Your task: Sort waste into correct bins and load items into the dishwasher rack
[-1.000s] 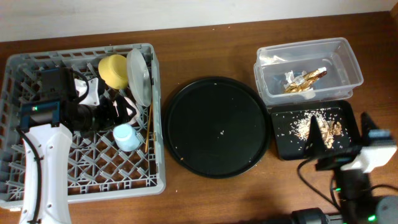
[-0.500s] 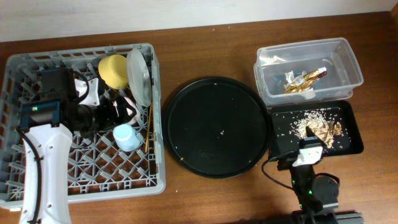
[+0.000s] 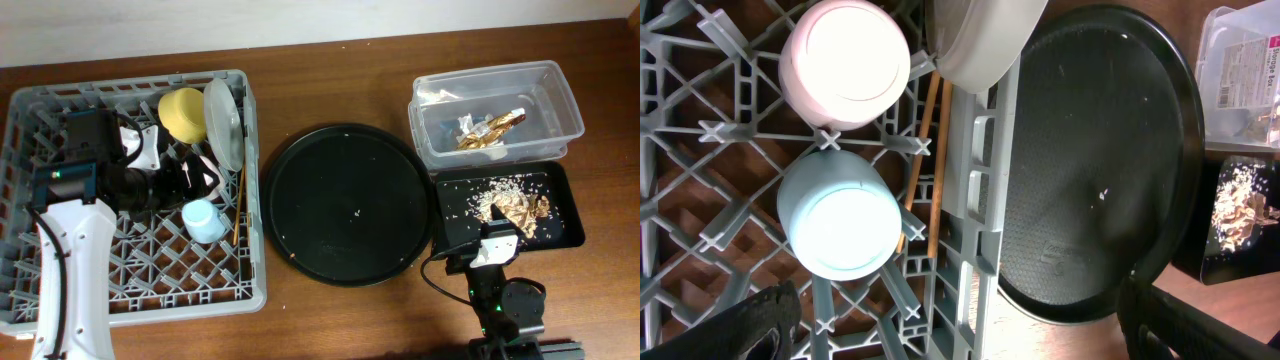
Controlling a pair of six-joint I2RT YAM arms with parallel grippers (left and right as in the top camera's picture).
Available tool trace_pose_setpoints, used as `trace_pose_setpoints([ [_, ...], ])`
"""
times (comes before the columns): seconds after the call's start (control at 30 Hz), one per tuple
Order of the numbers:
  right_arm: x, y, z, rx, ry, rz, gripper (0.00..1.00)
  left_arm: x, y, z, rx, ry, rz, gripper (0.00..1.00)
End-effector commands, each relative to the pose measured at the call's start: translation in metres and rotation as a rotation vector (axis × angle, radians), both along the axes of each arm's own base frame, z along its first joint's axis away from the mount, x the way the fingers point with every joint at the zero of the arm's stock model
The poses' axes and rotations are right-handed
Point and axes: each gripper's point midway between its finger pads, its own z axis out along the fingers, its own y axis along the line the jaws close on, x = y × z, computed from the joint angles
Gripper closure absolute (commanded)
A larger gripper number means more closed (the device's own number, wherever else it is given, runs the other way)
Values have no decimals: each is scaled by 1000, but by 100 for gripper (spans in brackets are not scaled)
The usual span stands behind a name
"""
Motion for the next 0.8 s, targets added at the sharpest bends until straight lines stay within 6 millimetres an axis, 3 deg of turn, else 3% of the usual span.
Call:
trace_pose_setpoints([
  [0.0, 0, 0, -2, 8, 1, 1, 1, 1, -1, 5, -5, -17, -2, 1],
  [0.3, 0, 0, -2, 8, 1, 1, 1, 0, -2, 8, -4, -25, -4, 1],
  [0.4, 0, 0, -2, 8, 1, 1, 1, -13, -4, 41, 9, -138, -4, 1],
  [0.47, 0, 0, -2, 8, 1, 1, 1, -30, -6, 75, 23, -260, -5, 0],
  [0.6, 0, 0, -2, 8, 1, 1, 1, -89, -12, 148, 58, -562, -6, 1],
  [0.7, 0, 0, -2, 8, 1, 1, 1, -140, -18, 179, 79, -738, -6, 1],
  [0.77, 0, 0, -2, 8, 1, 1, 1, -174, -22, 183, 86, -795, -7, 1],
])
